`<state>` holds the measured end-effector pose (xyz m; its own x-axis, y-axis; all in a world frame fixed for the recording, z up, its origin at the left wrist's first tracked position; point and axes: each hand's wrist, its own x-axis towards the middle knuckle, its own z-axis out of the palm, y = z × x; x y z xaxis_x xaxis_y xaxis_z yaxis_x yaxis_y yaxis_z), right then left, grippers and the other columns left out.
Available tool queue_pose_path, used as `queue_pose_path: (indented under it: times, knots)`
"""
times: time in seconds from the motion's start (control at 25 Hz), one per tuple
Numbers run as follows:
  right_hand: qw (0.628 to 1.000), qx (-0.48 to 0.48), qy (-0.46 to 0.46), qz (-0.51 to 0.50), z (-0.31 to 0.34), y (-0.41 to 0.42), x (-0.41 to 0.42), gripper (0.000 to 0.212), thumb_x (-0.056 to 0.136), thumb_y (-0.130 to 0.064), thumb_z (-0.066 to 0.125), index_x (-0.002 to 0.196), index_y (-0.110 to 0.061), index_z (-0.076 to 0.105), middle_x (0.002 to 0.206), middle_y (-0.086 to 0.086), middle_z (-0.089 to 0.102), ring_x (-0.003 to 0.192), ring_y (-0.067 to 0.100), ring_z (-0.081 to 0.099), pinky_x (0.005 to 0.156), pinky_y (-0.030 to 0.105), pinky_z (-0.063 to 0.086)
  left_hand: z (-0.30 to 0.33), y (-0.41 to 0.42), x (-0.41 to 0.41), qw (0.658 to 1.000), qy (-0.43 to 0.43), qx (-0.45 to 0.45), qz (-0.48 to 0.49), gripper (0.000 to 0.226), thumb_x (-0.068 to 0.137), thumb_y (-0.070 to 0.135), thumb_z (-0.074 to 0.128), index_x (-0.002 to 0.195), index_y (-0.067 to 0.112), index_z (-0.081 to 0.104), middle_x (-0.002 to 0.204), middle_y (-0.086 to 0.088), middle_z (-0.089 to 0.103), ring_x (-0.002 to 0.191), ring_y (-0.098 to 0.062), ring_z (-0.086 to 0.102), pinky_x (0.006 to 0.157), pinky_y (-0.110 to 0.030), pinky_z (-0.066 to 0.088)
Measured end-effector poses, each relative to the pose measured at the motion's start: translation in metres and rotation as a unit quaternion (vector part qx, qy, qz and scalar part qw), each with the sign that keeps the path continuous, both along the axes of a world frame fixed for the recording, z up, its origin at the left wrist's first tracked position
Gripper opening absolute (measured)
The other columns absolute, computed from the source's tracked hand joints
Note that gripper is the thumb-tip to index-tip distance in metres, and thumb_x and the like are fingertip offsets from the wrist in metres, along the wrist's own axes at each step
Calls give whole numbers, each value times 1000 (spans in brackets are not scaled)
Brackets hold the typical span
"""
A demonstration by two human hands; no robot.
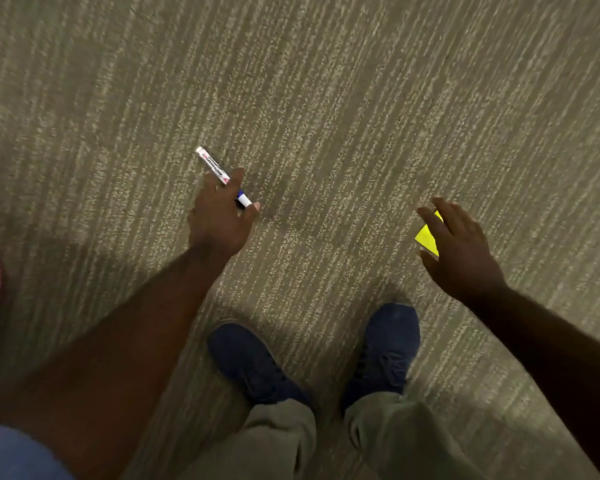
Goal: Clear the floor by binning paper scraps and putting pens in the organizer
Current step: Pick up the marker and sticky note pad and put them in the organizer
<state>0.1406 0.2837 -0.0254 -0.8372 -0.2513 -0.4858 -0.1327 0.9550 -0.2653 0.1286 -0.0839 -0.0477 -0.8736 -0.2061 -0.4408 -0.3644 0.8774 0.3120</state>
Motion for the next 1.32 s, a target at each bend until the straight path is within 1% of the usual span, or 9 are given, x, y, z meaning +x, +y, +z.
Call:
queue_pose_path:
  times: [0.12, 0.32, 0.6, 0.72, 0.84, 0.96, 1.08, 1.24, 1.32]
  knots:
    - [999, 37, -8, -38, -26, 11, 5, 73, 76, -11, 71, 138, -19, 34, 153, 15, 25, 137, 45, 26, 105, 61, 32, -27, 4, -5, 999, 44, 2, -10, 52, 79, 36, 64, 128, 23, 51, 131, -21, 45, 111, -37, 50, 94, -43, 44]
    - [995, 42, 8, -92, -47, 14, 14, 73, 72, -1, 69, 134, -22, 37, 148, 21, 29, 132, 45, 30, 102, 58, 37, -45, 10, -15, 986, 127, 31, 106, 31, 80, 9, 58, 110, 8, 62, 113, -26, 52, 100, -32, 51, 86, -22, 34]
    - [984, 50, 9, -170, -50, 18, -2, 86, 58, -10, 83, 132, -17, 39, 126, 19, 47, 111, 42, 48, 89, 49, 44, -48, 10, -14, 991, 130, 24, -7, 19, 76, 0, 52, 88, 9, 63, 96, -18, 63, 91, -33, 54, 81, -33, 35]
    - [980, 30, -18, -197, -52, 25, -9, 70, 60, -12, 83, 121, -15, 50, 118, 18, 55, 105, 40, 53, 87, 46, 45, -37, 30, -8, 989, 131, 65, -37, 19, 77, -6, 52, 85, 8, 62, 93, -16, 61, 88, -28, 54, 78, -27, 35]
    - [980, -11, -11, -198, -45, 22, -12, 34, 73, -10, 74, 106, -8, 65, 111, 20, 66, 102, 40, 59, 88, 42, 44, -20, 53, -4, 983, 135, 108, -67, 19, 78, -6, 52, 84, 9, 62, 92, -11, 59, 86, -24, 54, 78, -32, 42]
    - [980, -78, 28, -183, -7, 0, -18, 17, 79, -12, 69, 95, -10, 68, 98, 16, 69, 91, 37, 62, 83, 39, 45, 12, 62, -9, 979, 136, 135, -67, 19, 80, -4, 51, 85, 12, 61, 93, -8, 59, 86, -24, 55, 77, -40, 47]
    - [968, -153, 96, -175, 62, -42, -26, 12, 80, -11, 64, 91, -9, 66, 95, 16, 66, 86, 35, 61, 80, 39, 46, 64, 59, -13, 977, 134, 162, -32, 23, 82, -4, 52, 86, 17, 60, 93, -2, 59, 84, -19, 55, 74, -41, 49]
    - [939, -225, 131, -224, 191, -104, -48, 10, 82, -8, 67, 92, -12, 66, 131, 12, 44, 98, 13, 50, 85, 27, 46, 182, 31, -18, 968, 153, 195, 50, 28, 81, -4, 56, 84, 23, 60, 93, 2, 60, 85, -15, 56, 75, -35, 48]
    - [936, -258, 140, -195, 262, -134, -59, 12, 82, -8, 67, 92, -14, 66, 132, 8, 50, 103, 13, 52, 89, 19, 38, 256, 13, -15, 959, 173, 204, 98, 28, 81, -5, 57, 84, 22, 60, 93, 5, 58, 85, -9, 55, 76, -25, 46]
